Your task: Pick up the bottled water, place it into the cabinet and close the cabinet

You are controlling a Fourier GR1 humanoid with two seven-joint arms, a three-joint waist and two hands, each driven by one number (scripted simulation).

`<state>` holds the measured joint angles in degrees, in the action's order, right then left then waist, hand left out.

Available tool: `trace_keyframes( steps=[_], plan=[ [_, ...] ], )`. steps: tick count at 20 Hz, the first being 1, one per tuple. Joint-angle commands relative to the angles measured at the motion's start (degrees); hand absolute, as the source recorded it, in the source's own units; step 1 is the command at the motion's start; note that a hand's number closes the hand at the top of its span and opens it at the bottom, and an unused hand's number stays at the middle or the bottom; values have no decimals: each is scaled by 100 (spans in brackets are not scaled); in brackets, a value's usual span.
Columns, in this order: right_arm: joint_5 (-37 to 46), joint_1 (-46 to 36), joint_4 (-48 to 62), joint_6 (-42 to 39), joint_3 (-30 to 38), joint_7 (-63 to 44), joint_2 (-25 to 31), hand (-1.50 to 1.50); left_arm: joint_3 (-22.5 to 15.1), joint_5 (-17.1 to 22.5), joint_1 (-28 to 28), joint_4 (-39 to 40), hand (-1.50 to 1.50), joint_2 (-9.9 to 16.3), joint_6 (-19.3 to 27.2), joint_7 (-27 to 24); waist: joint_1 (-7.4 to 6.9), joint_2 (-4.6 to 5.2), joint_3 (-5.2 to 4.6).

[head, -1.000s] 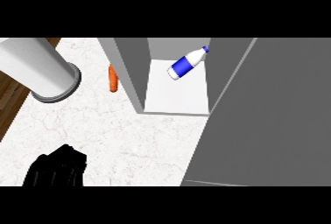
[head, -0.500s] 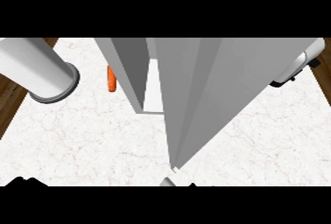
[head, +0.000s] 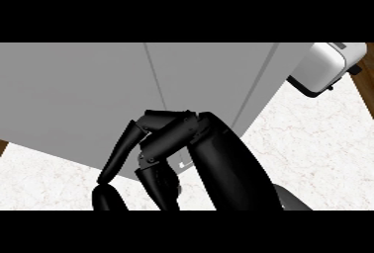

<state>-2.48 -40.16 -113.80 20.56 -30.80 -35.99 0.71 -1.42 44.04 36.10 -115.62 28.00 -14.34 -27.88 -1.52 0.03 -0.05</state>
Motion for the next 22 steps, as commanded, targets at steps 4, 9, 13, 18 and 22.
trace_keyframes(
  steps=[4,9,13,18,22],
  plan=[
    [-507,-1015,1604,-467,1059,440,-69,150,401,146,204,133,150,-61,-481,-29,24,4,2],
    [-765,-1174,2782,-1034,1506,1139,-69,150,742,364,154,330,150,-18,-719,109,34,10,2],
    [-898,-1411,3841,-1249,1759,1703,-69,150,912,508,172,347,150,42,-855,234,-6,28,1],
    [-757,-1305,4377,-1505,1967,2124,102,150,865,423,254,113,150,-13,-893,293,-61,53,4],
    [-630,-1624,4661,-1278,2087,2072,44,150,792,439,-119,176,150,13,-786,418,-53,93,-4]
  ],
)
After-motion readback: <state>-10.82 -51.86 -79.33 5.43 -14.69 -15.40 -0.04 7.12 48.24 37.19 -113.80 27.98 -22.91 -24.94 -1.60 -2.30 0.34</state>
